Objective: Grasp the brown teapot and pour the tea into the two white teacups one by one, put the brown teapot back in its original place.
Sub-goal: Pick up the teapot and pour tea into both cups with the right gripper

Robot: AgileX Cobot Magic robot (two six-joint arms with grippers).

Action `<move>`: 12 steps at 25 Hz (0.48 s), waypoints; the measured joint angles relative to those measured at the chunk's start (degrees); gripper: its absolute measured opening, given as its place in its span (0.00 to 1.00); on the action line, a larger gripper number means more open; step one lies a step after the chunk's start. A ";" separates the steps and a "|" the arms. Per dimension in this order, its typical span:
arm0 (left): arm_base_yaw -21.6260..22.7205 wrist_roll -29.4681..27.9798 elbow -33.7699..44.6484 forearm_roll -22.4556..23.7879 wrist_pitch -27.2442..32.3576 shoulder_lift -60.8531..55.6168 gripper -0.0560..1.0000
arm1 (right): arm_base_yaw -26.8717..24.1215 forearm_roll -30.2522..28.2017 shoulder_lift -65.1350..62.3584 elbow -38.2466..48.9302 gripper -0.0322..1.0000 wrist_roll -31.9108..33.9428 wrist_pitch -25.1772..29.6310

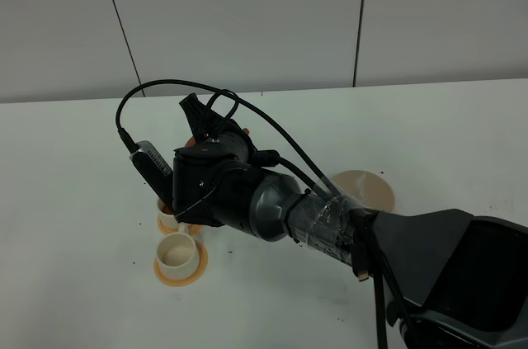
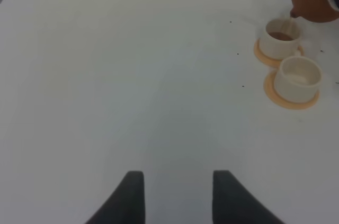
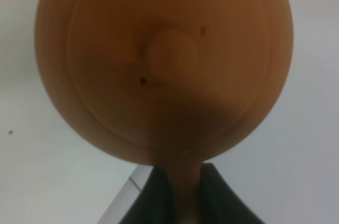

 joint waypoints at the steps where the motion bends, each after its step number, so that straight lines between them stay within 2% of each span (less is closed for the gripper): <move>1: 0.00 0.00 0.00 0.00 0.00 0.00 0.41 | 0.00 0.00 0.00 0.00 0.12 0.00 0.00; 12: 0.00 0.06 0.00 0.00 0.00 0.00 0.41 | 0.00 -0.18 0.00 0.00 0.12 0.00 0.00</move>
